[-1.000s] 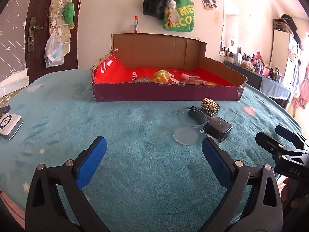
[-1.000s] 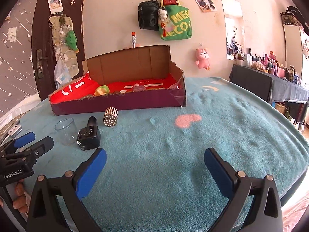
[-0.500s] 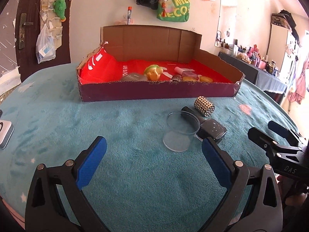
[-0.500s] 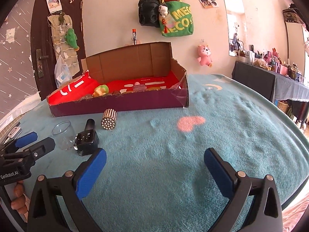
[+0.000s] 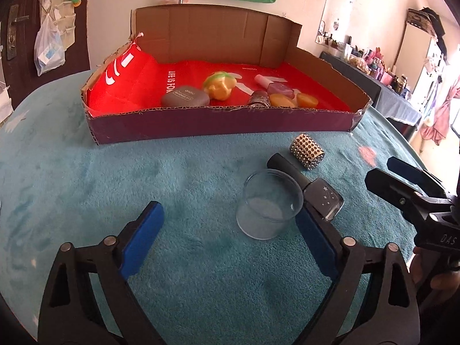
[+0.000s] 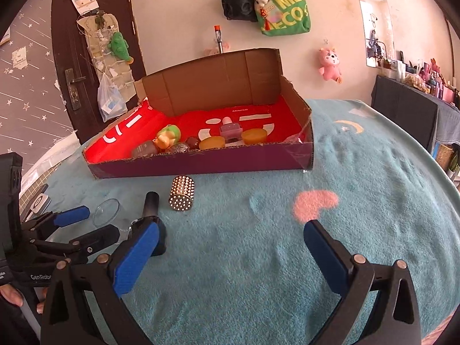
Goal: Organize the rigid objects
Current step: 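Grasp the clear plastic cup with the left tool while the right tool grasps the gold studded cylinder, then carry the clear cup with the left tool into the box while the right tool carries the studded cylinder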
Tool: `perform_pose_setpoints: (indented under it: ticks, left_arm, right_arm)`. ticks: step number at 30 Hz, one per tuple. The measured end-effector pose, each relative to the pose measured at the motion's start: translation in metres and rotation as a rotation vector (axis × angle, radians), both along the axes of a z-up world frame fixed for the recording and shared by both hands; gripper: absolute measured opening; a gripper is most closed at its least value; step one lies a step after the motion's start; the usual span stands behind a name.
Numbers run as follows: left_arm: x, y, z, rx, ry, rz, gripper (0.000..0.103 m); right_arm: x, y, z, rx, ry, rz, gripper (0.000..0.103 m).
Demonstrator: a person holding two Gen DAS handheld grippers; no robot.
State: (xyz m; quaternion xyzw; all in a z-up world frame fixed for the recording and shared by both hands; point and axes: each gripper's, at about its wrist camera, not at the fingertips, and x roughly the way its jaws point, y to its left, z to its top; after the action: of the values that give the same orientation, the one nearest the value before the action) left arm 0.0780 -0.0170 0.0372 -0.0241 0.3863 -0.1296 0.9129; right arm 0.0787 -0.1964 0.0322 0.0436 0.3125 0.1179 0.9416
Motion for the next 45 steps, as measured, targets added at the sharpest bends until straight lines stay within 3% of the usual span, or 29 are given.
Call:
perform_pose_setpoints:
  ticks: [5, 12, 20, 21, 27, 35, 45]
  left_arm:
    - [0.007, -0.003, 0.002, 0.010, 0.011, -0.033, 0.078]
    - [0.017, -0.007, 0.002, -0.019, 0.056, -0.078, 0.056]
    - [0.028, -0.002, 0.003, -0.022, 0.071, -0.083, 0.047]
    - [0.030, -0.002, 0.003, -0.023, 0.074, -0.085, 0.041]
    - [0.034, -0.003, 0.003, -0.018, 0.070, -0.093, 0.039]
    - [0.033, -0.002, 0.011, -0.010, 0.044, -0.093, 0.039]
    - [0.029, -0.001, 0.017, -0.006, 0.031, -0.089, 0.039]
  right_arm:
    - [0.017, 0.008, 0.007, -0.001, 0.027, 0.043, 0.103]
    - [0.049, 0.024, 0.009, -0.012, 0.104, 0.125, 0.088]
    - [0.074, 0.034, -0.005, 0.019, 0.198, 0.185, 0.075]
    - [0.076, 0.035, -0.006, 0.019, 0.208, 0.192, 0.070]
    - [0.080, 0.037, -0.012, 0.065, 0.239, 0.253, 0.028]
    - [0.059, 0.032, 0.006, 0.056, 0.165, 0.240, 0.027]
    - [0.047, 0.027, 0.010, 0.063, 0.154, 0.239, 0.028]
